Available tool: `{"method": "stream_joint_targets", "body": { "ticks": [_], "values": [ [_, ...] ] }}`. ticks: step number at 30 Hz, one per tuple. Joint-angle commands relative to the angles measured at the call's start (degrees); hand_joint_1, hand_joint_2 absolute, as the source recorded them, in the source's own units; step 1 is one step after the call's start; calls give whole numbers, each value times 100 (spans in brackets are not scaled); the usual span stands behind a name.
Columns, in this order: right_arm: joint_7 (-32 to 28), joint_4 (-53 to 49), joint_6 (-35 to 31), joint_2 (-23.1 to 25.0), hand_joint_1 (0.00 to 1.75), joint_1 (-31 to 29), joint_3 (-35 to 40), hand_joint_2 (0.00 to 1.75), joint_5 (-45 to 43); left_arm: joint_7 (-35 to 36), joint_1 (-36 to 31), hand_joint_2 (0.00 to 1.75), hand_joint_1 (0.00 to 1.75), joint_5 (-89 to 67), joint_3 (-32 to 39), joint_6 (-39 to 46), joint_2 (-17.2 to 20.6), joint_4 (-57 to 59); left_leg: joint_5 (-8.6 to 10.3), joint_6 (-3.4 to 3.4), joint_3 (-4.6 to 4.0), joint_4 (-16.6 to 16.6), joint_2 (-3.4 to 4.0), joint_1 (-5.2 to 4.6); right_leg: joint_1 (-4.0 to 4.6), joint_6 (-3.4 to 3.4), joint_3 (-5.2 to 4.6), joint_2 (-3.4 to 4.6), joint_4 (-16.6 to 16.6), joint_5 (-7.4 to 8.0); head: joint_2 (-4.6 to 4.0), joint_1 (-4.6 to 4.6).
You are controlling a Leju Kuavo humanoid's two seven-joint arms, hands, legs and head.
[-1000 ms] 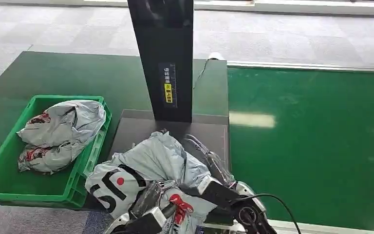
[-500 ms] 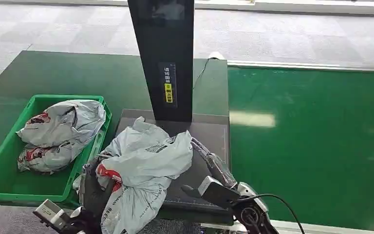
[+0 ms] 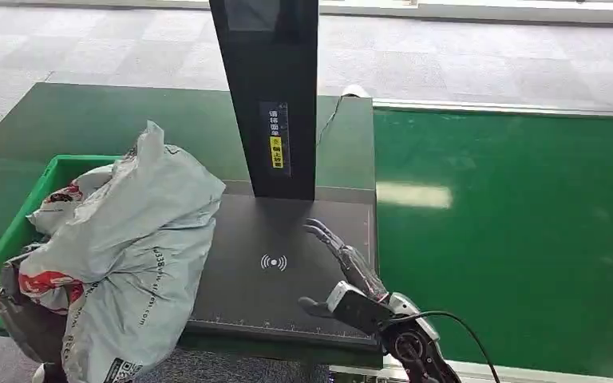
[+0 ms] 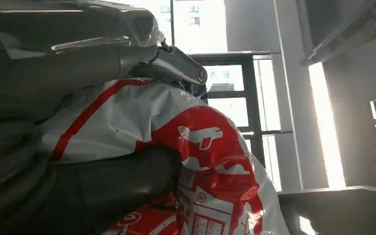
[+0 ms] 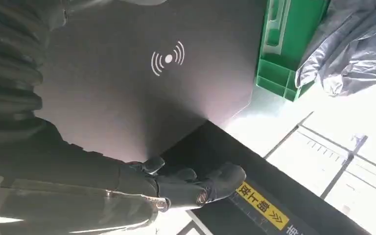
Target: Moved the parcel from conveyor to table for the left to box.
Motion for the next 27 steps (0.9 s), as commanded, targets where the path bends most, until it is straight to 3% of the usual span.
{"method": "stream_joint_targets", "body": {
  "ticks": [1,5,9,12,19,23,26,27],
  "values": [
    [-18,418,-11,-18,0,-241,123,175,-40,9,-124,175,175,-167,-382,890,607,-404,2,1,-3,-1,-11,5,4,-7,-3,17,-3,4,0,-2],
    [-9,433,-3,48,0,-281,116,175,-53,9,-427,175,175,-548,-687,1884,1089,-853,3,-2,-7,3,-11,7,7,-9,-9,15,1,3,0,-4],
    [-9,450,-16,30,0,-237,99,175,-53,9,-497,175,175,-1247,-41,1884,728,-1118,3,1,-14,7,-22,15,15,-13,-13,27,-2,8,0,-4],
    [-12,449,-44,1,0,-229,104,175,-37,9,-561,175,175,-1965,716,1884,430,-697,4,3,-5,0,-15,8,8,-8,-6,22,-4,7,0,-4],
    [-19,429,-42,5,0,-224,131,175,-12,9,-1653,175,175,-2047,1798,1884,415,435,13,-1,-2,-3,-31,6,5,-10,0,1,-4,7,0,-2],
    [-40,492,-41,3,0,-293,179,175,9,54,-1995,175,175,-1887,2002,1846,554,1185,10,1,9,-6,-16,2,2,-8,6,9,-4,6,0,-2],
    [-15,426,-43,-23,0,-205,149,175,9,1465,-2695,175,175,-2849,2304,1137,688,2354,12,1,9,-4,-30,1,1,-8,10,-7,-1,2,0,-2],
    [-9,418,-20,-14,0,-179,156,175,38,1653,-2910,175,175,-3427,2472,1422,700,2781,17,1,4,-6,-39,4,4,-10,7,-7,-5,6,0,-2]
  ]
}}
